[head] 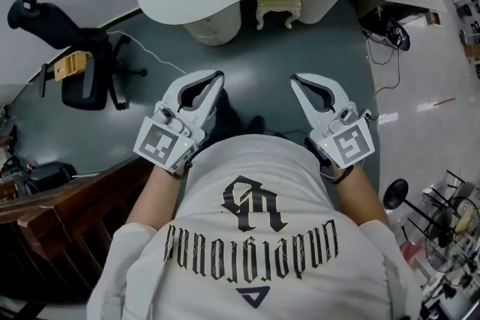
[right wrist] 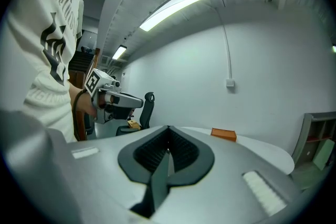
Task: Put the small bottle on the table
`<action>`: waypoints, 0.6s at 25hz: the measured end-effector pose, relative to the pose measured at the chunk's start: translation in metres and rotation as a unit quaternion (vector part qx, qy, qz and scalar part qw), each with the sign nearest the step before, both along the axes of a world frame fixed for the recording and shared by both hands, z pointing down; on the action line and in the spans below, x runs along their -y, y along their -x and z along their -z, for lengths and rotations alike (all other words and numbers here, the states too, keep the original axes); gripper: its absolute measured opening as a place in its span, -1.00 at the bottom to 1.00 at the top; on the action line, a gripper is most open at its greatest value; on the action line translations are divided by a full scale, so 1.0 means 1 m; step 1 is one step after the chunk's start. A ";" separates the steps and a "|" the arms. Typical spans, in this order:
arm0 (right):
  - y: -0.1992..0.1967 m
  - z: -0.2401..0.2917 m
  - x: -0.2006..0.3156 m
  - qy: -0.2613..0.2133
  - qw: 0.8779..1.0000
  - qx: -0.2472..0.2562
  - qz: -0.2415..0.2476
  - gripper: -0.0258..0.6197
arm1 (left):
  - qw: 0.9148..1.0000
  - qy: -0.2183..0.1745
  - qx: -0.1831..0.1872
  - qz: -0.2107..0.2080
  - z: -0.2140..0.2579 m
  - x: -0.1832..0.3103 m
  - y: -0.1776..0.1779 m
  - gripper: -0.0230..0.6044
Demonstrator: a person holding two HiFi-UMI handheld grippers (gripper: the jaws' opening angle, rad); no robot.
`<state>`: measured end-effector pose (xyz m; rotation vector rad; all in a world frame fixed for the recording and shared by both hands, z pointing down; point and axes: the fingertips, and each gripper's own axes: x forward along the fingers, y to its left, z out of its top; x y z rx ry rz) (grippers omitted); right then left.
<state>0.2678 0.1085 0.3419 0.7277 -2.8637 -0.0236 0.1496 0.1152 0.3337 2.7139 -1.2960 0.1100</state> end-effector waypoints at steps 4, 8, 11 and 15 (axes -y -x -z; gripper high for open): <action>0.001 0.001 -0.006 -0.001 1.000 0.002 0.000 -0.92 | 1.000 -0.005 -0.006 0.004 0.003 -0.007 0.001 -0.90; 0.010 0.004 -0.015 -0.006 1.000 0.003 0.005 -0.92 | 1.000 -0.005 -0.009 0.004 0.002 -0.020 0.005 -0.90; 0.010 0.000 -0.016 -0.009 1.000 -0.014 0.004 -0.92 | 1.000 -0.005 -0.011 0.003 0.003 -0.025 0.008 -0.90; 0.009 -0.007 -0.019 -0.010 0.999 -0.033 0.004 -0.92 | 1.000 -0.003 -0.012 0.004 0.003 -0.029 0.011 -0.90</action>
